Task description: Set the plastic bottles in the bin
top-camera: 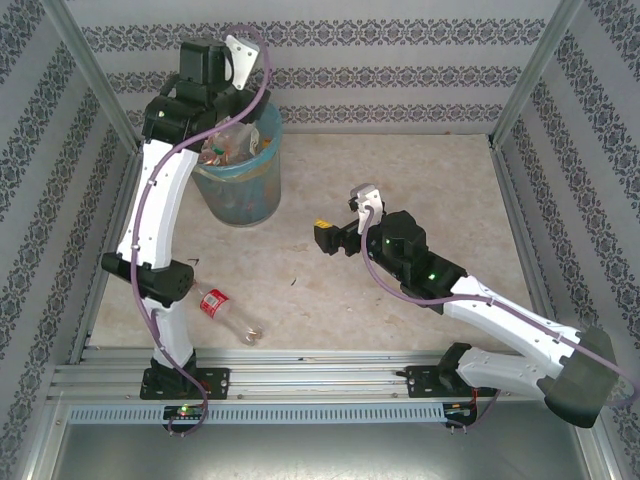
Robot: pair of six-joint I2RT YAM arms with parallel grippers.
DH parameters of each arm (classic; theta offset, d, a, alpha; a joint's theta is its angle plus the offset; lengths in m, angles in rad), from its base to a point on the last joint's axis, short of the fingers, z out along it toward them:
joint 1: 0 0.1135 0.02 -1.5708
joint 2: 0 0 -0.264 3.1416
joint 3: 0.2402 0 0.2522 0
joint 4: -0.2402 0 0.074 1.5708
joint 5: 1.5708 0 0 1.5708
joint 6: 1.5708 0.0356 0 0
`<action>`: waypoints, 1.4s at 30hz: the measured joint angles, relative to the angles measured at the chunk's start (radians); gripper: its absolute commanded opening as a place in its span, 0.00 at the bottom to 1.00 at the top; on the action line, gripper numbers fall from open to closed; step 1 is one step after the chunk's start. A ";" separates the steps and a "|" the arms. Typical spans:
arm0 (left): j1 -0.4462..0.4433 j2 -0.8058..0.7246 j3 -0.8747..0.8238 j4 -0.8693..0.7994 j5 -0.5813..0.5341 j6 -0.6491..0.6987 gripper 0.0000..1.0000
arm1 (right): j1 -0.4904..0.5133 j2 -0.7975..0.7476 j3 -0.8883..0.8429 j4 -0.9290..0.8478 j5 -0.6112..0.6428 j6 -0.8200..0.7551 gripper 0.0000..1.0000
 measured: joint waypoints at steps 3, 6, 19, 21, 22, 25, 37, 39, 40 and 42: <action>0.000 0.032 -0.040 0.003 -0.005 0.000 0.34 | 0.000 0.000 0.000 0.000 0.000 0.002 0.98; 0.000 0.079 -0.090 0.004 -0.019 0.003 0.29 | 0.000 0.000 0.000 0.000 0.000 0.003 0.98; 0.128 -0.146 -0.565 0.379 0.175 -0.182 0.11 | 0.000 0.021 0.008 0.000 -0.009 0.025 0.98; 0.162 -0.169 -0.605 0.417 0.219 -0.221 0.14 | 0.000 0.035 0.012 0.000 -0.011 0.028 0.98; 0.174 -0.176 -0.619 0.432 0.239 -0.237 0.20 | 0.000 0.044 0.014 0.000 -0.013 0.029 0.98; 0.189 -0.182 -0.637 0.468 0.312 -0.279 0.32 | 0.000 0.067 0.026 -0.001 -0.021 0.037 0.98; 0.192 -0.364 -0.807 0.609 0.467 -0.433 0.76 | 0.082 0.262 0.273 -0.098 -0.088 -0.001 0.95; 0.192 -0.478 -0.906 0.657 0.446 -0.451 0.76 | 0.131 0.332 0.340 -0.144 -0.114 -0.032 0.94; 0.193 -0.535 -0.948 0.675 0.430 -0.455 0.76 | 0.159 0.372 0.375 -0.175 -0.127 -0.048 0.94; 0.196 -0.649 -1.025 0.706 0.386 -0.459 0.76 | 0.208 0.441 0.428 -0.224 -0.147 -0.074 0.94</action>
